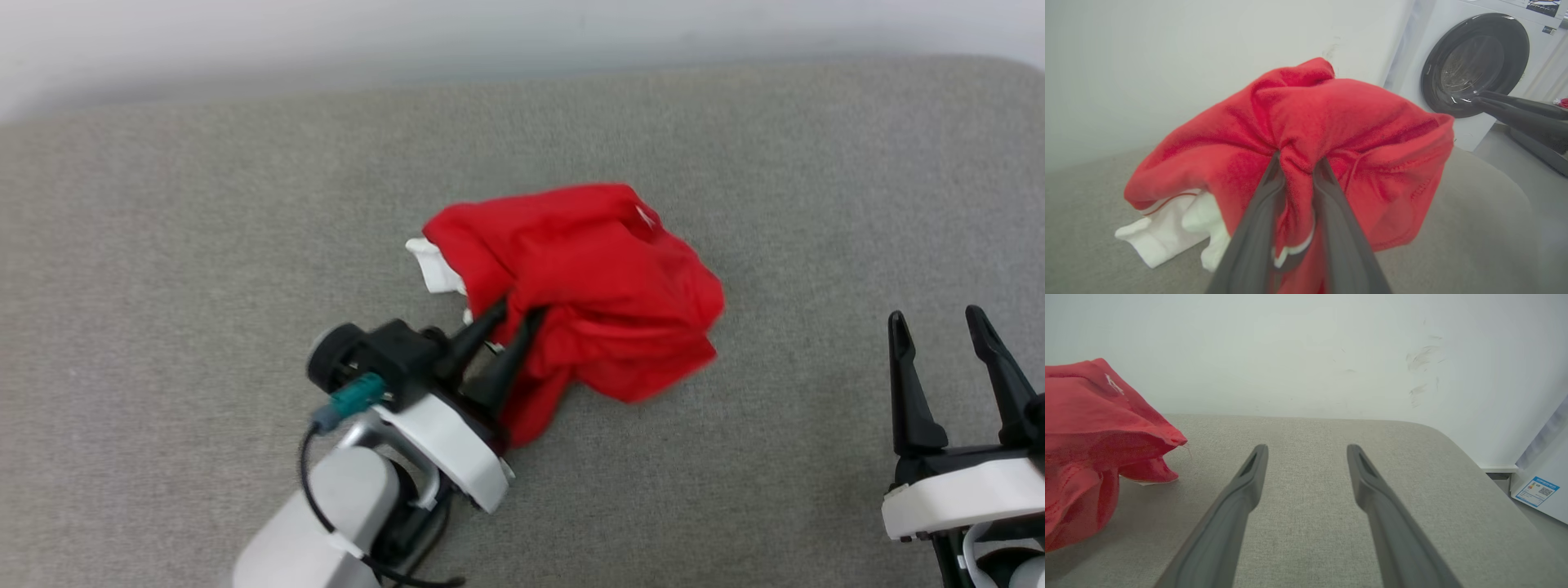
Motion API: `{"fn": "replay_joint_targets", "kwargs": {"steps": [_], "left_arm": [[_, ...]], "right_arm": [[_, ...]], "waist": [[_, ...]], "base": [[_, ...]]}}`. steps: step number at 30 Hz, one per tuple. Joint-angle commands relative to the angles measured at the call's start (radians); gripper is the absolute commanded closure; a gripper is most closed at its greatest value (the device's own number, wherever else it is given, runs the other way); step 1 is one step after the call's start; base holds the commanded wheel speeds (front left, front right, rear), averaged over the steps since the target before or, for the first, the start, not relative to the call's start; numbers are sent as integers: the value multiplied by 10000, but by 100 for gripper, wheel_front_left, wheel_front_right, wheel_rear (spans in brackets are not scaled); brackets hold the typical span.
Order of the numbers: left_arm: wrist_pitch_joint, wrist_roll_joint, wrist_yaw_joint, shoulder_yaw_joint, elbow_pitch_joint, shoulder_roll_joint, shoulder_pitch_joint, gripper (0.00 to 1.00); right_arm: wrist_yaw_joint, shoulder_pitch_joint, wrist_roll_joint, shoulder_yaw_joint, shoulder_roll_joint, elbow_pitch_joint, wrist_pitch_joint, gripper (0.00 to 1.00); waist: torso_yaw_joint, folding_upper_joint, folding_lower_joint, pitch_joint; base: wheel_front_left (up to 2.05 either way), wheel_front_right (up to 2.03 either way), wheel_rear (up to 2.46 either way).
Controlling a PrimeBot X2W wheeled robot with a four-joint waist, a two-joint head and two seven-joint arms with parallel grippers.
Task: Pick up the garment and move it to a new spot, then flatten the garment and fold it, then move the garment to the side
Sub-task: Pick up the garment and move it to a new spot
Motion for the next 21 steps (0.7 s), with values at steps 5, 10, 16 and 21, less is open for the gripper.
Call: {"fn": "replay_joint_targets", "kwargs": {"steps": [5, 10, 16, 21], "left_arm": [[205, -69, -26, -1083, 279, -52, 185, 100], [170, -227, -32, -2131, 590, -1, 67, 85], [-132, -372, -33, -2514, 775, -155, -68, 0], [-339, -321, 125, -2317, 665, -422, 85, 0]], "right_arm": [[-7, -297, 28, 37, 5, 40, -145, 0], [-7, -423, -41, 60, 5, 150, -168, 0], [-7, -396, -110, 71, 4, 340, -136, 0], [-7, -191, -97, 120, 4, 491, -77, 0]], "waist": [[-183, 0, -1, 679], [-6, 0, -1, 634], [384, 0, -1, 128], [781, 0, -1, -449]], "base": [[0, 0, 0], [0, 0, 0], [0, 0, 0], [0, 0, 0]]}}
